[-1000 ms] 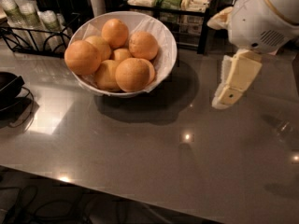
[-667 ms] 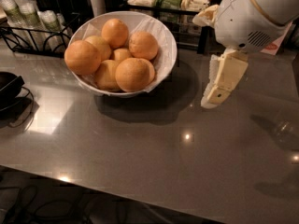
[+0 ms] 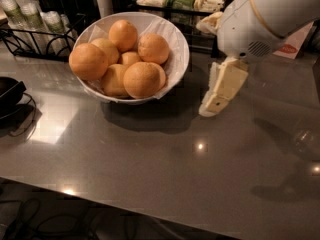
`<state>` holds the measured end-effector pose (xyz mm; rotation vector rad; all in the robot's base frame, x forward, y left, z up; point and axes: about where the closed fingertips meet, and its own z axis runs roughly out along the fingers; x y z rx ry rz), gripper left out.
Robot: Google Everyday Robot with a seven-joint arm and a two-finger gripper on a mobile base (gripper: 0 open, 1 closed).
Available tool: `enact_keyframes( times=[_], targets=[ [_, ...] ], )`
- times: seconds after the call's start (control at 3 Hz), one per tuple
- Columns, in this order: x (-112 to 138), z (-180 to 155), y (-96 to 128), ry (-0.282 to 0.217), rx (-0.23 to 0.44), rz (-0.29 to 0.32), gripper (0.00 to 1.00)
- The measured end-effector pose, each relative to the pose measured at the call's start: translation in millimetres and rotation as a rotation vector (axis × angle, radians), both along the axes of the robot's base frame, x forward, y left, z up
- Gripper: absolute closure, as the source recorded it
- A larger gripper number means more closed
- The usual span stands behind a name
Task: Pick orange from white bowl
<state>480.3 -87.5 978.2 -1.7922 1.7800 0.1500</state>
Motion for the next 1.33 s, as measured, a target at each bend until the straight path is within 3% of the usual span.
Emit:
enact_keyframes(
  times=[0.33,0.67,1.0,1.33],
  targets=[
    [15.7,-10.9,25.5,-0.008,0.09,0.007,0.0],
    [15.7,-10.9,25.5,-0.008,0.09,0.007,0.0],
    [17.3,-15.9,33.1,-0.003,0.131,0.0,0.0],
    [27.0,-25.0,58.4,0.027,0.242,-0.019,0.0]
  ],
)
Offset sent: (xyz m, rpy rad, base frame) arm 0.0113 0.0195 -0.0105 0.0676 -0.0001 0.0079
